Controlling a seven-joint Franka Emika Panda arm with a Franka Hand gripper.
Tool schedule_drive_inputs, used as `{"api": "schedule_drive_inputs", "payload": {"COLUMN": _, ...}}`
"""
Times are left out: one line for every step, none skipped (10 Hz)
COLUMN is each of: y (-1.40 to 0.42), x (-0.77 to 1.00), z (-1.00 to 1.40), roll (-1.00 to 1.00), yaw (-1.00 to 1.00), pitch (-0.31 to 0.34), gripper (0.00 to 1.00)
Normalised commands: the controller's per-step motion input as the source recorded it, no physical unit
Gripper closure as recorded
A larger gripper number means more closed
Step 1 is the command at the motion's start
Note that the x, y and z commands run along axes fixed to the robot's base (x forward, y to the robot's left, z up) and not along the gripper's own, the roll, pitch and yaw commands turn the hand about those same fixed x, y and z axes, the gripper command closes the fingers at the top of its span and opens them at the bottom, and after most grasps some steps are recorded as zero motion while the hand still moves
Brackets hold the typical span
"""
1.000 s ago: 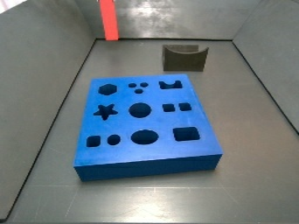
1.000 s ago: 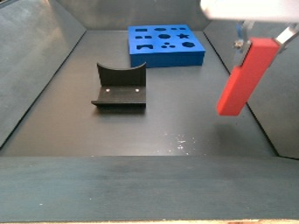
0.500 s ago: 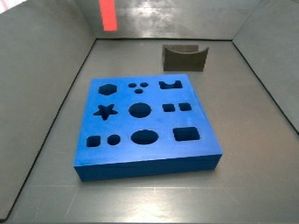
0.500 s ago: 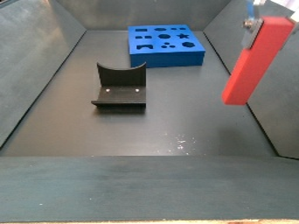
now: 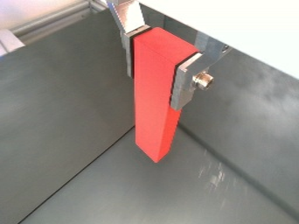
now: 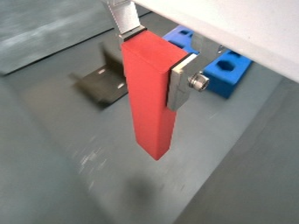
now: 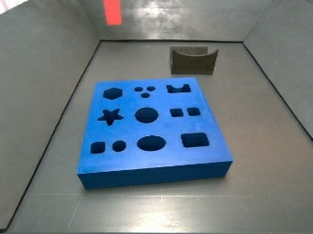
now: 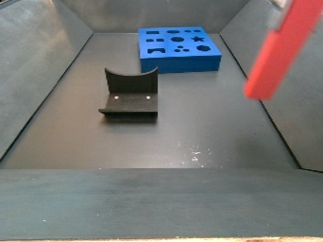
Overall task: Pick up the rectangle object. Move up. Move to above the board. Insert the rectangle object.
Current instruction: Move to above the board.
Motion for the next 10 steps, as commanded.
{"api": "schedule_drive_inputs", "payload": {"y": -1.0, "x": 0.4, "z": 0.28, "roll": 0.17, "yaw": -0.14, "pitch": 0.385, "gripper": 1.0}}
{"api": "schedule_drive_inputs", "payload": {"y": -1.0, "x": 0.41, "z": 0.28, "roll": 0.06, "yaw": -0.07, "pitch": 0.265, "gripper": 1.0}}
{"api": "schedule_drive_inputs", "payload": {"y": -1.0, "x": 0.41, "z": 0.28, "roll": 0.0, "yaw": -0.03, "pitch": 0.182, "gripper": 1.0}}
{"api": "schedule_drive_inputs", "payload": {"y": -1.0, "x": 0.42, "z": 0.28, "roll": 0.0, "yaw": 0.0, "pitch": 0.156, "gripper": 1.0}}
{"api": "schedule_drive_inputs", "payload": {"y": -1.0, "x": 0.43, "z": 0.28, "roll": -0.03, "yaw": 0.0, "pitch": 0.136, "gripper": 1.0}}
{"api": "schedule_drive_inputs", "payload": {"y": -1.0, "x": 0.43, "z": 0.28, "roll": -0.01, "yaw": 0.01, "pitch": 0.132, "gripper": 1.0}}
{"api": "schedule_drive_inputs", "payload": {"y": -1.0, "x": 0.44, "z": 0.28, "roll": -0.01, "yaw": 0.01, "pitch": 0.128, "gripper": 1.0}}
{"api": "schedule_drive_inputs", "payload": {"y": -1.0, "x": 0.45, "z": 0.28, "roll": -0.01, "yaw": 0.0, "pitch": 0.127, "gripper": 1.0}}
{"api": "schedule_drive_inputs", "payload": {"y": -1.0, "x": 0.46, "z": 0.28, "roll": 0.0, "yaw": 0.01, "pitch": 0.13, "gripper": 1.0}}
{"api": "schedule_drive_inputs", "payload": {"y": -1.0, "x": 0.47, "z": 0.28, "roll": -0.01, "yaw": 0.01, "pitch": 0.129, "gripper": 1.0}}
